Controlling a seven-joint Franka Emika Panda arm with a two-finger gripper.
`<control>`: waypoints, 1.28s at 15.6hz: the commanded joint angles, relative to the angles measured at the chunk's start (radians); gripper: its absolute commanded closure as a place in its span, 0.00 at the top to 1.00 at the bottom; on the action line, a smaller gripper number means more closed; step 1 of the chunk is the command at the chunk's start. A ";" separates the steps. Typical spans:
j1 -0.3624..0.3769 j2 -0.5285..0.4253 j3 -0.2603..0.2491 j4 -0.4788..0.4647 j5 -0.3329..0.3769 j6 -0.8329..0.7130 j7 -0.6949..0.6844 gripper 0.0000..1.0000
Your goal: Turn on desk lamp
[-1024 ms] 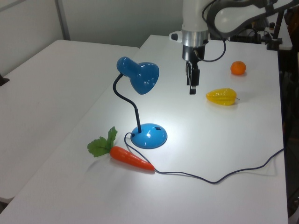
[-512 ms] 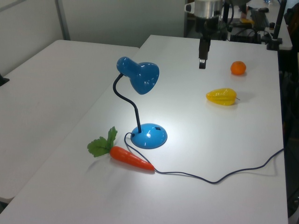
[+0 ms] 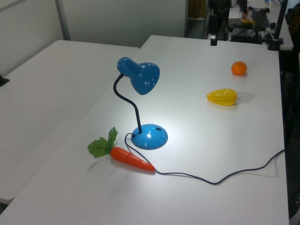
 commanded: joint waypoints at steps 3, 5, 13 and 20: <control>0.013 -0.012 -0.047 0.016 0.008 -0.008 -0.003 1.00; 0.048 -0.009 -0.083 0.014 0.008 0.053 -0.076 1.00; 0.062 0.006 -0.118 -0.001 0.001 0.165 -0.272 1.00; 0.055 -0.001 -0.115 -0.021 0.002 0.186 -0.297 1.00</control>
